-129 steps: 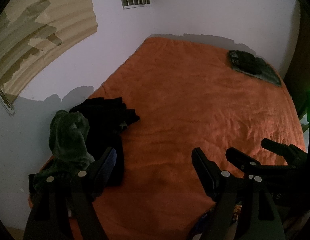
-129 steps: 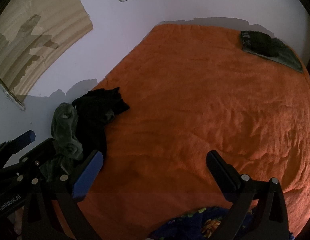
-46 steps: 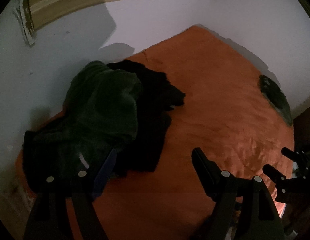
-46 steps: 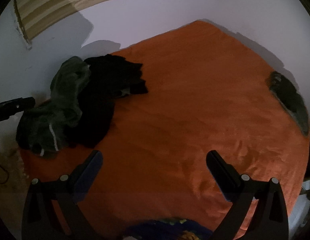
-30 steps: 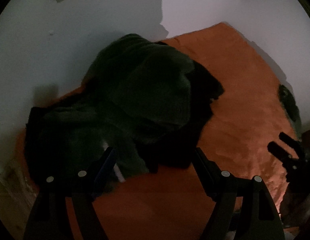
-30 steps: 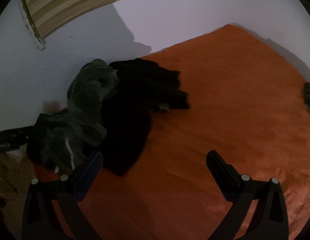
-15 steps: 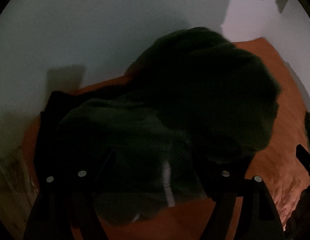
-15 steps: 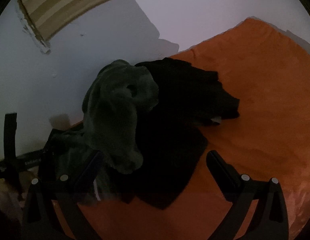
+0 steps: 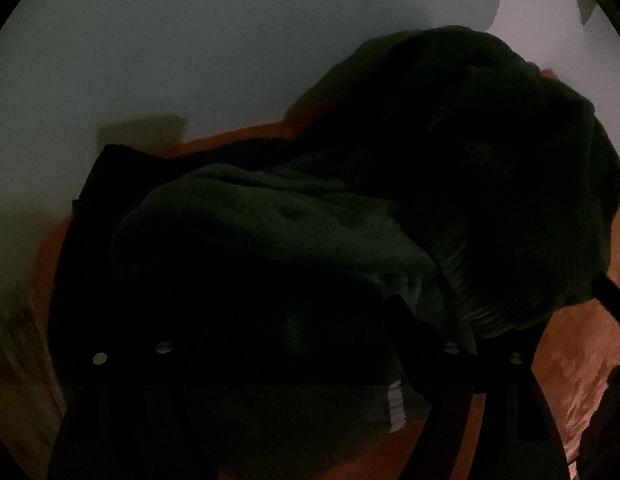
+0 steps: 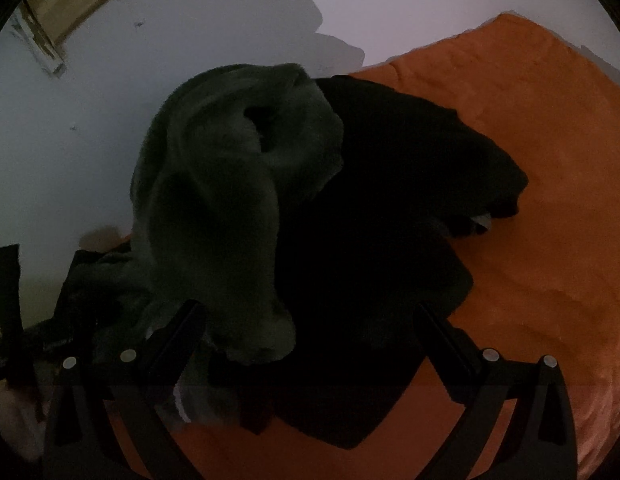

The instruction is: Fold clothes

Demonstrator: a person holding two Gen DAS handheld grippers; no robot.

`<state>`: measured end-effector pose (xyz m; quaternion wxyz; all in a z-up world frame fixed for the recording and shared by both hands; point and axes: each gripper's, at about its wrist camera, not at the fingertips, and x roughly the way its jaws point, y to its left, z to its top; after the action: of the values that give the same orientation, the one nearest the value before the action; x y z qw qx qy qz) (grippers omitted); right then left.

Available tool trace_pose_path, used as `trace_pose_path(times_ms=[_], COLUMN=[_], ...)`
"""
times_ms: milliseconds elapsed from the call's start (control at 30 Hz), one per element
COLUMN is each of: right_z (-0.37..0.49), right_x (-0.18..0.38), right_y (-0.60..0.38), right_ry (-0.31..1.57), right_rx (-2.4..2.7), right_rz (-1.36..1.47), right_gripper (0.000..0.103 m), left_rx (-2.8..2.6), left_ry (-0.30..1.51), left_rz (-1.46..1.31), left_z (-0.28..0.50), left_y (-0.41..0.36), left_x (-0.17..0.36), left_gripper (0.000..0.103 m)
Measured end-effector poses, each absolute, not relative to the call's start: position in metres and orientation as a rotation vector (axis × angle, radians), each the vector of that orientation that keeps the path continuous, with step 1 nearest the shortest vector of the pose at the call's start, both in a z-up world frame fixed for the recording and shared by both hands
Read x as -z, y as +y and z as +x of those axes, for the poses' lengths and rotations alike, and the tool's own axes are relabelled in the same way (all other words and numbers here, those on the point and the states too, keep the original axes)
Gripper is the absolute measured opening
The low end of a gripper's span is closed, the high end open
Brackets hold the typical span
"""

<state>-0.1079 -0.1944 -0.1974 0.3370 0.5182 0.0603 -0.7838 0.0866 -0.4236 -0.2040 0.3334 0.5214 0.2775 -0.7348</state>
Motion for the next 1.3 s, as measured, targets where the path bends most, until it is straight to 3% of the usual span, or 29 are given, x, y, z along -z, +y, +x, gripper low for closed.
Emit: trace_pose_path(times_ms=[233, 267, 300, 333, 367, 400, 433, 500, 700, 833, 1000, 1033, 1067, 1233, 1267, 1300], right_z=[-0.109, -0.107, -0.104, -0.102, -0.100, -0.097, -0.095, -0.087, -0.086, -0.094, -0.117, -0.124, -0.134, -0.152, -0.150, -0.148], right_x=[0.205, 0.206, 0.207, 0.208, 0.207, 0.207, 0.206, 0.197, 0.142, 0.098, 0.028, 0.012, 0.000, 0.009, 0.023, 0.039], right_y=[-0.217, -0.221, -0.225, -0.228, -0.230, -0.232, -0.233, -0.232, -0.195, -0.166, -0.116, -0.101, -0.089, -0.063, -0.064, -0.064], right_ry=[0.189, 0.215, 0.248, 0.270, 0.287, 0.304, 0.321, 0.361, 0.244, 0.264, 0.125, 0.084, 0.062, 0.065, 0.052, 0.029], right_rx=[2.060, 2.061, 2.057, 2.051, 2.048, 2.046, 2.043, 2.081, 2.174, 2.275, 2.496, 2.513, 2.495, 2.309, 2.258, 2.206], right_rz=[1.324, 1.310, 1.301, 1.297, 1.294, 1.291, 1.287, 1.238, 1.084, 0.930, 0.753, 0.726, 0.741, 0.971, 1.017, 1.057], right_gripper=[0.100, 0.088, 0.066, 0.050, 0.021, 0.007, 0.007, 0.005, 0.004, 0.004, 0.000, 0.000, 0.000, 0.001, 0.006, 0.024], left_rx=[1.901, 1.909, 1.918, 1.927, 1.940, 1.941, 1.947, 1.976, 2.033, 2.123, 2.240, 2.266, 2.297, 2.410, 2.417, 2.413], left_ry=[0.673, 0.665, 0.658, 0.650, 0.625, 0.588, 0.568, 0.530, 0.506, 0.527, 0.452, 0.441, 0.425, 0.280, 0.256, 0.246], left_rz=[1.366, 1.358, 1.350, 1.341, 1.317, 1.300, 1.286, 1.251, 1.151, 1.098, 1.042, 1.034, 1.017, 0.960, 0.960, 0.962], left_z=[0.085, 0.085, 0.085, 0.085, 0.087, 0.088, 0.089, 0.093, 0.094, 0.082, 0.059, 0.054, 0.050, 0.034, 0.033, 0.037], left_y=[-0.418, -0.417, -0.417, -0.416, -0.414, -0.411, -0.409, -0.402, -0.379, -0.359, -0.333, -0.327, -0.322, -0.288, -0.282, -0.281], left_x=[0.211, 0.212, 0.213, 0.214, 0.211, 0.207, 0.206, 0.195, 0.150, 0.104, 0.051, 0.041, 0.031, -0.023, -0.028, -0.025], left_gripper=[0.079, 0.078, 0.076, 0.061, 0.050, 0.027, 0.020, 0.017, 0.016, 0.016, 0.016, 0.009, 0.005, 0.006, 0.006, 0.006])
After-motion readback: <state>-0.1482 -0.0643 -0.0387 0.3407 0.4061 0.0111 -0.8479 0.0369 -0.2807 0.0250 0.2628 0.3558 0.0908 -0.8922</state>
